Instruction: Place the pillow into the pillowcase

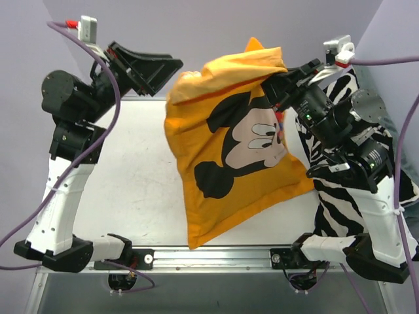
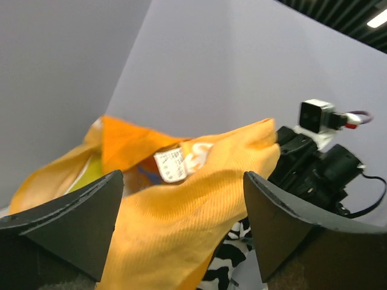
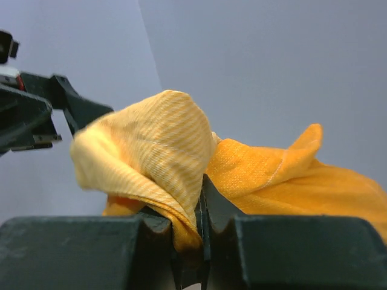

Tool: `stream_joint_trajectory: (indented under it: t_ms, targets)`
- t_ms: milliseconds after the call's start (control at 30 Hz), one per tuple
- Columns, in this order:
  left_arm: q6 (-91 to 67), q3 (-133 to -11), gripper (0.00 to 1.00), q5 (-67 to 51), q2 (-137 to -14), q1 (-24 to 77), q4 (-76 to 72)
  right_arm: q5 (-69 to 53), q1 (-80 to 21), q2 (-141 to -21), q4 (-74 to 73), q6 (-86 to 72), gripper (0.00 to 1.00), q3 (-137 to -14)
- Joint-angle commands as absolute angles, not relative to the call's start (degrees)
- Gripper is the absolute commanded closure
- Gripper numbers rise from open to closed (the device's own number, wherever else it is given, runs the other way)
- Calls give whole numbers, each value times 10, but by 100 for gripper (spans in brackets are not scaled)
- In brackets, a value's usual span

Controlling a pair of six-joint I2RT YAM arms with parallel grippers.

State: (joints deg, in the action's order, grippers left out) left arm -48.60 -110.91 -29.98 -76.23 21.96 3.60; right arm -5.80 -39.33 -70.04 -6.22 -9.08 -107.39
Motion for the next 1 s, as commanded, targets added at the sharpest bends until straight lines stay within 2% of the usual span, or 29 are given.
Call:
stream_joint_trajectory:
  t_ms: [0,133,200,300,400,667,733,800,867,933,967]
  targets:
    - [-461,-1021,3,-249,-695,200,38,-25,-384,-663,38,-106,100,-1083]
    - [-402,-881,3,-277,-624,196,83,-19,-381,-633,19,-98,100,-1087]
    - [-373,-763,3,-286,-581,197,88,-18,-381,-626,10,-98,100,-1085]
    - [-349,-640,3,-317,-555,211,41,-21,-382,-617,3,-98,100,-1084]
    - [-341,-575,2,-356,-576,232,-30,-25,-381,-615,-17,-104,100,-1090]
    - [-355,-551,3,-373,-649,345,-173,-39,-382,-637,-27,-115,100,-1110]
    - [-382,-543,16,-379,-648,362,-236,-41,-381,-646,-26,-118,100,-1110]
    - [-406,-538,25,-379,-640,362,-273,-44,-382,-650,-23,-120,100,-1111]
    - [-407,-542,20,-378,-620,361,-275,-40,-381,-656,-21,-119,100,-1114]
    - [-402,-542,9,-355,-586,351,-257,-33,-381,-658,-19,-109,100,-1125]
    - [-399,-541,6,-346,-575,344,-244,-19,-381,-658,-18,-104,100,-1128]
